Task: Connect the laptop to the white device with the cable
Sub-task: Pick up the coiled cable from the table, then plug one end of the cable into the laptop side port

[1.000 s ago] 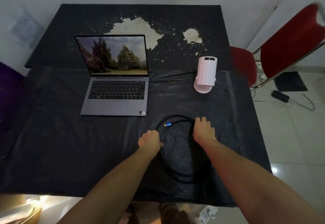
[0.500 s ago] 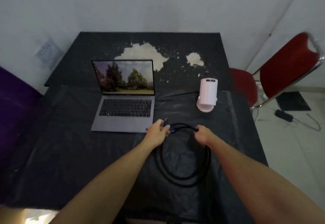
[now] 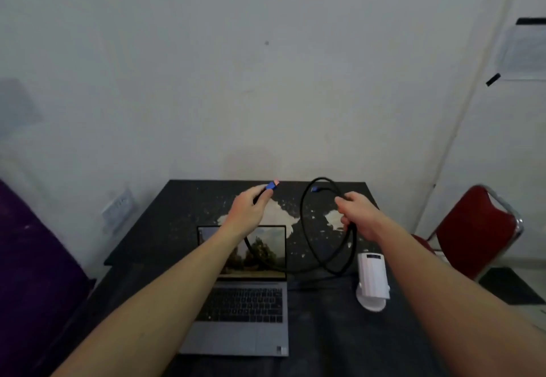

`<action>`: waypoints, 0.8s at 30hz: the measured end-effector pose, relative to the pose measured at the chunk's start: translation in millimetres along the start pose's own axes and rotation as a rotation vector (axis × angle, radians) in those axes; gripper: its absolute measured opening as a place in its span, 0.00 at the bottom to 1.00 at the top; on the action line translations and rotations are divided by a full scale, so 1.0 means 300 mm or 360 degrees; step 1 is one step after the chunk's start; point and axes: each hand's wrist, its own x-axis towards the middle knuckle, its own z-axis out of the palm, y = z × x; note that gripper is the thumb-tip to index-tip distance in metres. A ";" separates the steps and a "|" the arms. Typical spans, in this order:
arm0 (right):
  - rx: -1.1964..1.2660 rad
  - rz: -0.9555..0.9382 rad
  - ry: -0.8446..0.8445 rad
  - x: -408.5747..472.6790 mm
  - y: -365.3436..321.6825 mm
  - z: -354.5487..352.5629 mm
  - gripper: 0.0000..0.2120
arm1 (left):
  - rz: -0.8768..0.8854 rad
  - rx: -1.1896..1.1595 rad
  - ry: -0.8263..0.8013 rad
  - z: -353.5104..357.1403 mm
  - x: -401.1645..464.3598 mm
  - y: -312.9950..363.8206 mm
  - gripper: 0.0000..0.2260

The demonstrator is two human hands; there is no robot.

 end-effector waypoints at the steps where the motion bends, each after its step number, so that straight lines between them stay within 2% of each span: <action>1: 0.0023 -0.0019 0.0082 0.021 -0.039 0.029 0.05 | 0.0098 0.0074 0.0004 -0.053 0.032 0.009 0.13; 5: 0.0186 -0.0021 0.0326 0.118 -0.170 0.181 0.06 | 0.0323 0.0197 0.0051 -0.281 0.177 -0.009 0.11; 8: 0.0281 -0.0029 0.0391 0.191 -0.232 0.314 0.07 | 0.0414 0.0241 0.0090 -0.419 0.285 -0.064 0.09; 12: 0.0331 0.0012 0.0478 0.318 -0.246 0.494 0.11 | 0.0457 0.0336 0.0018 -0.530 0.421 -0.166 0.07; 17: 0.0306 0.0147 0.0439 0.482 -0.178 0.667 0.12 | 0.0452 0.0484 -0.0026 -0.576 0.579 -0.319 0.05; 24: 0.0170 0.0313 0.0316 0.723 0.029 0.847 0.19 | 0.0351 0.0797 -0.0147 -0.541 0.722 -0.620 0.11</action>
